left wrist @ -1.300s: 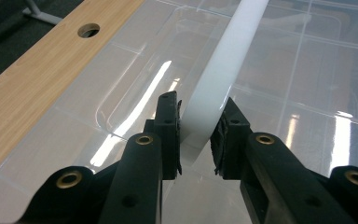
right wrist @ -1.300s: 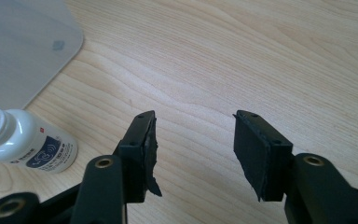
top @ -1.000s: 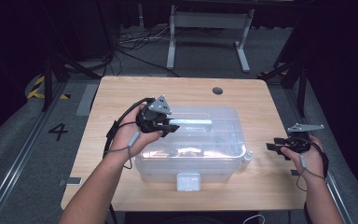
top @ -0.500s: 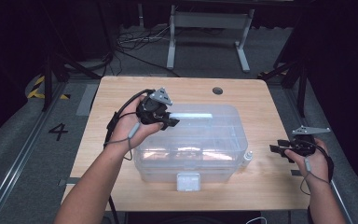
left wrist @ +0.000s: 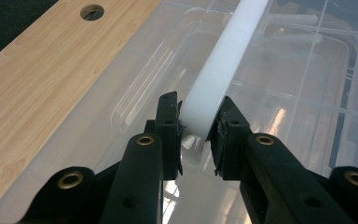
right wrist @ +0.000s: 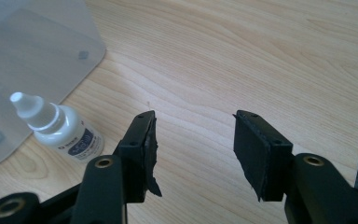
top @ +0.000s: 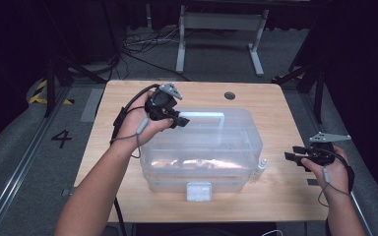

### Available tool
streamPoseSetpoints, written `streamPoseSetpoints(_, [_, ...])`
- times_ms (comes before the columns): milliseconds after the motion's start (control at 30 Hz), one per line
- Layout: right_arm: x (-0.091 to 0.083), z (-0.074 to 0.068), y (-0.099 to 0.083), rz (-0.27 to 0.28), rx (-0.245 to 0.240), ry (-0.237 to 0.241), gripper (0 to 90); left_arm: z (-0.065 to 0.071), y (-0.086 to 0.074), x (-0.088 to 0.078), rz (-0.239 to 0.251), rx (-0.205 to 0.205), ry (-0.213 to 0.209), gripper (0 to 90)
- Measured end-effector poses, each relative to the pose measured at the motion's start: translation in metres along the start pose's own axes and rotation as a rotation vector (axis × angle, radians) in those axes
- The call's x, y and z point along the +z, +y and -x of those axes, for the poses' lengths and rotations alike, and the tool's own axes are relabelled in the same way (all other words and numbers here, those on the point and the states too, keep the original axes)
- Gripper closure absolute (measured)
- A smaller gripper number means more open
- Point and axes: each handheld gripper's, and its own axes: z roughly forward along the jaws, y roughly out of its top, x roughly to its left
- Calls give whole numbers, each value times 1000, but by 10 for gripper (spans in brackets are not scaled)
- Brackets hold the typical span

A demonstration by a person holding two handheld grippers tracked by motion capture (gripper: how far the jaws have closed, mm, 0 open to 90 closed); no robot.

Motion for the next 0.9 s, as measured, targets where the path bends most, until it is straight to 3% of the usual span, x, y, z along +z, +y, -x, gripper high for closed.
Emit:
streamPoseSetpoints(300, [-10, -15, 11, 52, -34, 22, 512, -9, 9, -1, -19, -24, -21, 746])
streamPoseSetpoints(433, [-21, -24, 17, 120, -44, 29, 593, -15, 12, -2, -24, -33, -38, 746])
streamPoseSetpoints(567, [-25, -27, 19, 137, -56, 32, 625, -18, 14, -2, -24, -44, -42, 745])
streamPoseSetpoints(700, [-30, -33, 21, 141, -88, 48, 802, -23, 18, -2, -18, -43, -47, 737])
streamPoseSetpoints(833, [-33, -39, 23, 150, -123, 75, 899, -27, 20, -2, -25, -45, -63, 737])
streamPoseSetpoints(900, [-34, -44, 26, 157, -151, 102, 900, -29, 22, -2, -31, -47, -66, 737])
